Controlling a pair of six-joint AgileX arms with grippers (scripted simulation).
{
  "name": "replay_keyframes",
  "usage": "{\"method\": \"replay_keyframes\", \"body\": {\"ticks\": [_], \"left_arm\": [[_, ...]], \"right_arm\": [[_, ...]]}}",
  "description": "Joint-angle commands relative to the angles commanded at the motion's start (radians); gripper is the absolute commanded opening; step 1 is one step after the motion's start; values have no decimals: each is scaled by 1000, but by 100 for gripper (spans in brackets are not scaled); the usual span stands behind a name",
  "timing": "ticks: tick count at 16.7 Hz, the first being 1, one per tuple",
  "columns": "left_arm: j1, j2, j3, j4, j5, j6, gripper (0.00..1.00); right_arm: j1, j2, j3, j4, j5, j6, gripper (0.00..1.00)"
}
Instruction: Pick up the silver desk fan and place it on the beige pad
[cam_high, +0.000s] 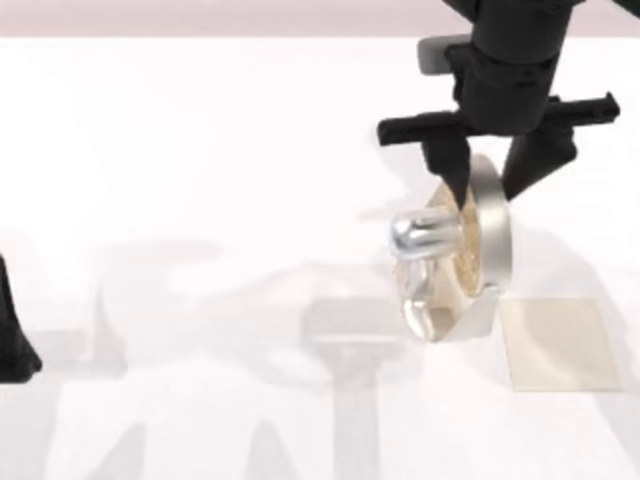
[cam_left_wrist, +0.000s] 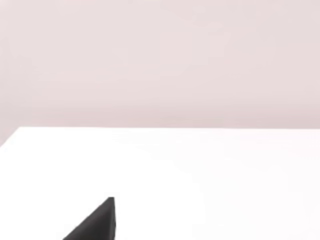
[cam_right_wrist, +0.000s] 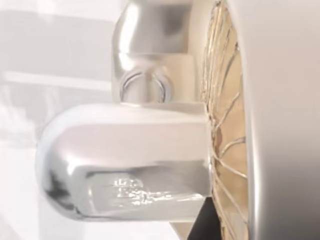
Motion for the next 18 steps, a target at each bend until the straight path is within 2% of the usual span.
{"method": "replay_keyframes", "body": {"ticks": [11,15,18], "left_arm": [[0,0,0,0,0,0,100],[0,0,0,0,0,0,100],[0,0,0,0,0,0,100]], "right_arm": [[-105,-358,-464,165,-6,1177,0],[-136,-459,-615,211,-6,1437,0],[-148,-497,-673,229,-6,1519,0]]}}
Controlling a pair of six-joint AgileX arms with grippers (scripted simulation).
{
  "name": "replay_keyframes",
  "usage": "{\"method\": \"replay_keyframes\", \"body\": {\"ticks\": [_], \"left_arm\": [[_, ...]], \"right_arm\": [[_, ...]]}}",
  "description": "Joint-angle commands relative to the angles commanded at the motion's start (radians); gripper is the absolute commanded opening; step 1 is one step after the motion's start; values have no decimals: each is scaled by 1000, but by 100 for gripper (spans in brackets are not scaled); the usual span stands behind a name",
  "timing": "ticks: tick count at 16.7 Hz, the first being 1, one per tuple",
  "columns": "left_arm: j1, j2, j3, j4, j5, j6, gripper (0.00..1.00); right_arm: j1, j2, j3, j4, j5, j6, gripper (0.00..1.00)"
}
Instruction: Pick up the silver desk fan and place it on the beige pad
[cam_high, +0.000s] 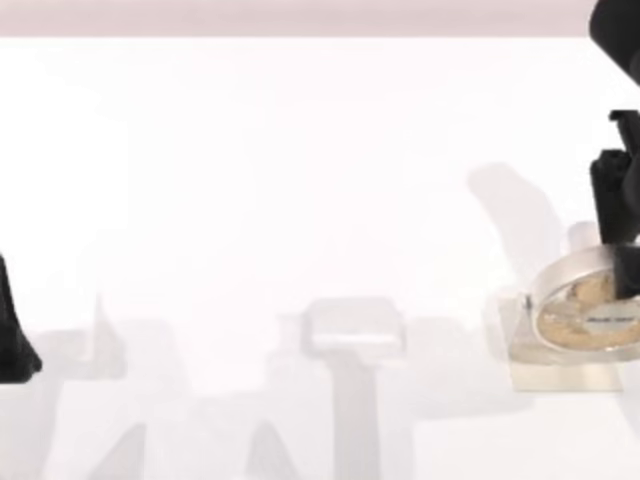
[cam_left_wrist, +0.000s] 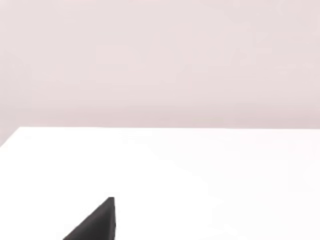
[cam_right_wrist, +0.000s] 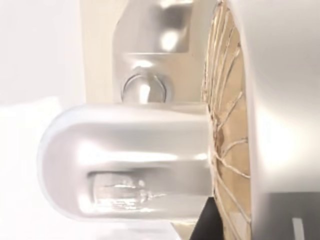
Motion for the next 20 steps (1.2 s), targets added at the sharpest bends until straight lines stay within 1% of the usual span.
{"method": "replay_keyframes", "body": {"ticks": [6,12,16,20], "left_arm": [[0,0,0,0,0,0,100],[0,0,0,0,0,0,100],[0,0,0,0,0,0,100],[0,0,0,0,0,0,100]], "right_arm": [[5,1,-6,4,0,5,0],[-3,14,-120,134,0,4,0],[-3,15,-124,138,0,4,0],[-3,15,-124,138,0,4,30]]}}
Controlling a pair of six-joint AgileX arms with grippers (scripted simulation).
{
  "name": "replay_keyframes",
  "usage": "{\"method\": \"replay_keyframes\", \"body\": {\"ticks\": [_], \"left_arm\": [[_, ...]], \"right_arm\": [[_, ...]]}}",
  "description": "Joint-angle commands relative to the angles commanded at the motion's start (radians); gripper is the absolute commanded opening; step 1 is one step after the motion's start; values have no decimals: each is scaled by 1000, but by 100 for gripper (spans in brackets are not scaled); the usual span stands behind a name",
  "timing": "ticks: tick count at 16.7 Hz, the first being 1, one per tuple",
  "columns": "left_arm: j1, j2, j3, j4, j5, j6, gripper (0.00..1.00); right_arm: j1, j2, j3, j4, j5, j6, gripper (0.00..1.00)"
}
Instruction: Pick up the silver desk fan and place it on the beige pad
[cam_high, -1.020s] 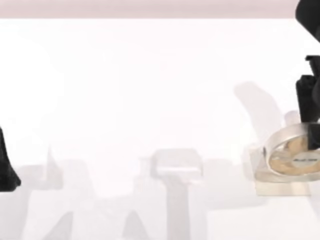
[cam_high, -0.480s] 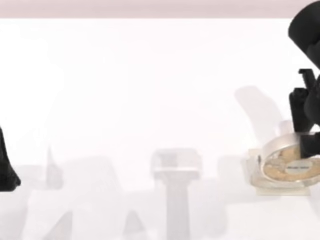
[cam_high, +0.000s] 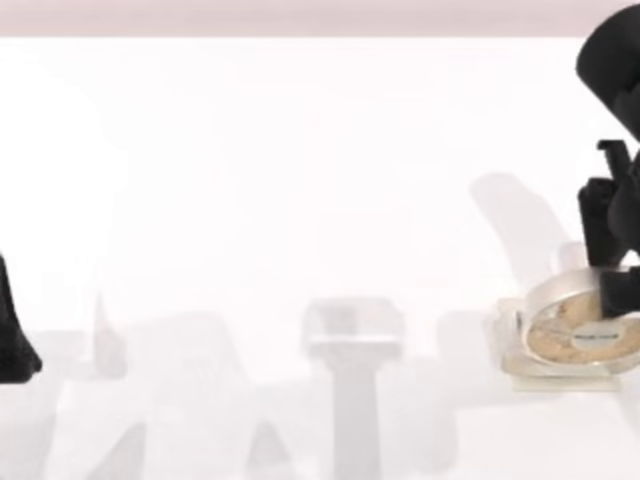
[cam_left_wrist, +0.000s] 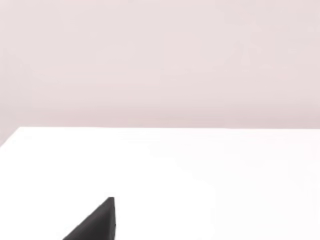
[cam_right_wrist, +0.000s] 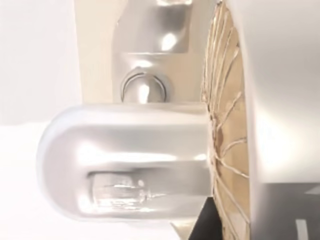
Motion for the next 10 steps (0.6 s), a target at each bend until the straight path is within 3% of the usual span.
{"method": "replay_keyframes", "body": {"ticks": [9,10], "left_arm": [[0,0,0,0,0,0,100],[0,0,0,0,0,0,100]], "right_arm": [[0,0,0,0,0,0,98],[0,0,0,0,0,0,100]]}}
